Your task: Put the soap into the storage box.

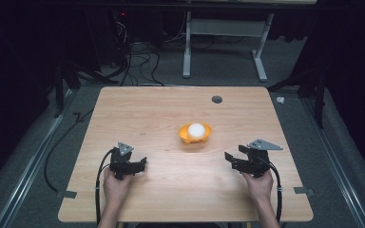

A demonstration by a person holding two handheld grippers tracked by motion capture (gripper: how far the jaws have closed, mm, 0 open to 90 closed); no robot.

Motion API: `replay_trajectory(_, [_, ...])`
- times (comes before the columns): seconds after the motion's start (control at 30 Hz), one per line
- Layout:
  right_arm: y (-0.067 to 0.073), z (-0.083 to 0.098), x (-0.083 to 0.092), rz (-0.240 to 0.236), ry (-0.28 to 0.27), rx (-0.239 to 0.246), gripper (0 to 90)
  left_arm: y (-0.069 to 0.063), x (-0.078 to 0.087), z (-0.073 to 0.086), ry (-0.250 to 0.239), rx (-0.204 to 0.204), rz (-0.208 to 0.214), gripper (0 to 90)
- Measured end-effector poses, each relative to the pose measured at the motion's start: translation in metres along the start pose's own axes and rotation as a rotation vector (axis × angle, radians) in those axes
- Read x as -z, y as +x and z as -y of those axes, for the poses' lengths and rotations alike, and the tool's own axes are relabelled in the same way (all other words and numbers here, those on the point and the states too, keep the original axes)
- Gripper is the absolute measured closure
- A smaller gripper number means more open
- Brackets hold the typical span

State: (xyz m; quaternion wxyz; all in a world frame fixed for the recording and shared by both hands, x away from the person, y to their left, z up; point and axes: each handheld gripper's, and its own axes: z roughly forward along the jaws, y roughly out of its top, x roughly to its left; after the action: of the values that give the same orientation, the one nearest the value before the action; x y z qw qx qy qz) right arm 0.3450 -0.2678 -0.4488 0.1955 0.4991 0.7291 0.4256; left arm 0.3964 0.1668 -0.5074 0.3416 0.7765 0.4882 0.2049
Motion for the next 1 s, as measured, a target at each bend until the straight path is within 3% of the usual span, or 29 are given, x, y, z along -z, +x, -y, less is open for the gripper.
replay_trajectory(1.0, [0.002, 0.023, -0.021, 0.007, 0.063, -0.021, 32.0, 0.000, 0.000, 0.000, 0.000, 0.000, 0.000, 19.0])
